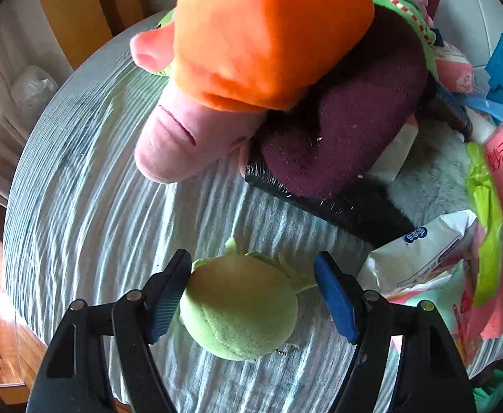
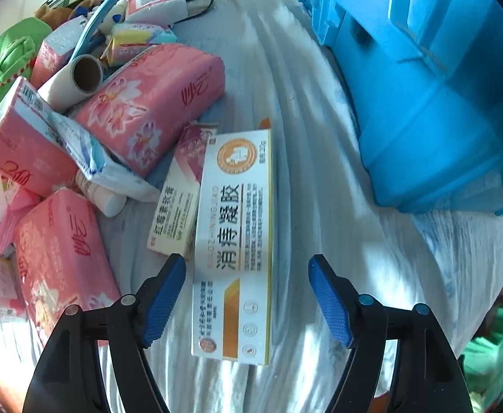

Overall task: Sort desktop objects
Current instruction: 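Grasp the green plush ball toy with the left tool, then lift the green plush with the left tool while the right tool lifts the ointment box toward the crate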

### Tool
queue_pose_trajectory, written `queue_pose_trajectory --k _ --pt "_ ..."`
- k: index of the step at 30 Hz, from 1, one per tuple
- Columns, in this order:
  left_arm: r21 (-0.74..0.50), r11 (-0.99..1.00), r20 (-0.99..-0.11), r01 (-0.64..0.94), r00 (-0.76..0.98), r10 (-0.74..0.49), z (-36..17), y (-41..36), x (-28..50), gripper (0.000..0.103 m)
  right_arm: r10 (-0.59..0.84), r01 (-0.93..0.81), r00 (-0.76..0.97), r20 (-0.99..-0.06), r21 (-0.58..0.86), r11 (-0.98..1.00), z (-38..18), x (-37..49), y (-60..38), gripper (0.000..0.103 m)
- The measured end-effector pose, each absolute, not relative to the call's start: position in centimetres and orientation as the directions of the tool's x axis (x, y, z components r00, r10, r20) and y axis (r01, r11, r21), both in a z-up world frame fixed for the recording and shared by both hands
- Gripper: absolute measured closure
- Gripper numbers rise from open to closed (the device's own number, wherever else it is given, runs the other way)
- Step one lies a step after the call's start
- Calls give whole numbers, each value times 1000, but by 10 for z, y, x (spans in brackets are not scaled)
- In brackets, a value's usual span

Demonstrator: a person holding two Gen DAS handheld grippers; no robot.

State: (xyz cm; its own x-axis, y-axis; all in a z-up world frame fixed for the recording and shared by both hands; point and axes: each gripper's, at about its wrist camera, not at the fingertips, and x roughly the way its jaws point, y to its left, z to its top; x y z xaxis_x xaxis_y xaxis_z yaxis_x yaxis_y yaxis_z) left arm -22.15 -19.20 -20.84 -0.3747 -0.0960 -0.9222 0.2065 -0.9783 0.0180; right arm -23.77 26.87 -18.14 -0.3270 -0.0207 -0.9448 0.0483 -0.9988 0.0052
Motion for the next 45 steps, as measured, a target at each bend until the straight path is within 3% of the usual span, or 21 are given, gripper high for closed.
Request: queue_pose_trajectory --k 4,7,10,17,29,41,45 --pt "111 -977 -918 181 -358 -171 -217 -185 -219 38 -5 63 -328 -945 -17 -998 -185 -243 259 33" --pt "105 -977 -925 187 -343 -165 -221 -192 -213 38 -6 73 -330 -944 -19 -997 -182 -242 254 45" --pt "52 -976 -941 212 -317 -119 -230 -204 -208 38 -11 76 -328 -945 -15 -997 -180 -241 253 51" --pt "42 -967 -926 250 -355 -131 -222 -217 -202 42 -14 68 -331 -944 -9 -998 -177 -234 256 54" --pt "51 -950 -772 307 -592 -232 -115 -227 -185 42 -136 252 -547 -826 -8 -968 -79 -200 217 54" --pt "41 -993 -640 112 -760 -112 -10 -83 -220 42 -271 346 -746 -608 -7 -938 36 -220 195 54" --pt "43 -999 -599 26 -799 -46 23 -22 -241 42 -240 302 -801 -548 -24 -953 77 -231 221 54"
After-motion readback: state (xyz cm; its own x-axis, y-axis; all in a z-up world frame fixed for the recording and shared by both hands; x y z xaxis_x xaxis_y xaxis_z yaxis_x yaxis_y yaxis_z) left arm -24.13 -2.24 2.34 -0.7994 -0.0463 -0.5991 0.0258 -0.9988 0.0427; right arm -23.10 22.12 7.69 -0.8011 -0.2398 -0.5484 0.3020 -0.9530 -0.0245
